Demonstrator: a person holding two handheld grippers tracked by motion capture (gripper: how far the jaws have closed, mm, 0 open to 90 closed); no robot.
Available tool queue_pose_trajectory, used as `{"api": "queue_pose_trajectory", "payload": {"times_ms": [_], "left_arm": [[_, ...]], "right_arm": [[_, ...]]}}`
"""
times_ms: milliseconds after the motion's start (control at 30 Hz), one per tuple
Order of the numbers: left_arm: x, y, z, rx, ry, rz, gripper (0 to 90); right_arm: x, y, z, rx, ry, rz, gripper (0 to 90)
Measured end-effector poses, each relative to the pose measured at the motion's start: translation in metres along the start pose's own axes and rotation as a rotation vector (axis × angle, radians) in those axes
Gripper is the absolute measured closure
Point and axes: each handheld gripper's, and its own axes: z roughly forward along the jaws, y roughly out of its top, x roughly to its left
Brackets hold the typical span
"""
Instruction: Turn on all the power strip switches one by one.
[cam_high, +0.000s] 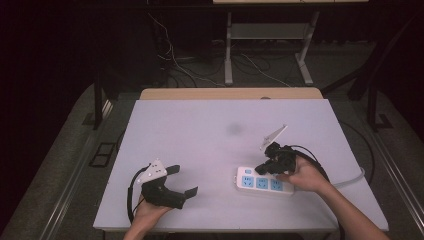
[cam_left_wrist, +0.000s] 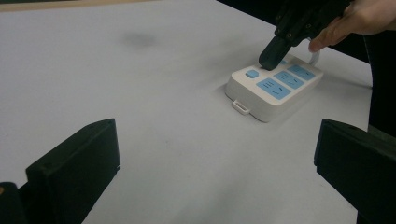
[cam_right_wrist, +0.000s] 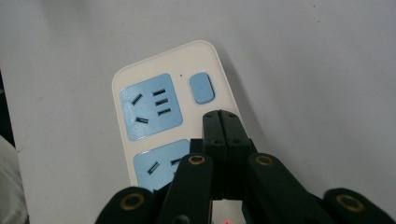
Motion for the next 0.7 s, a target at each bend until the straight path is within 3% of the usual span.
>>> {"api": "queue_pose_trajectory", "payload": {"times_ms": [267, 500, 700], "left_arm": [[0.001, 0.000, -0.001, -0.004, 0.002, -0.005, 0.0], [0.001, 0.000, -0.002, -0.007, 0.002, -0.004, 0.0], [0.001, 0.000, -0.001, -0.007, 0.002, -0.003, 0.0]], "right_arm": [[-0.001, 0.001, -0.001, 0.003, 0.018, 0.017, 90.0], [0.003, -0.002, -0.005, 0.019, -0.004, 0.011, 90.0], [0.003, -0.004, -0.014, -0.012, 0.007, 0.023, 90.0]]}}
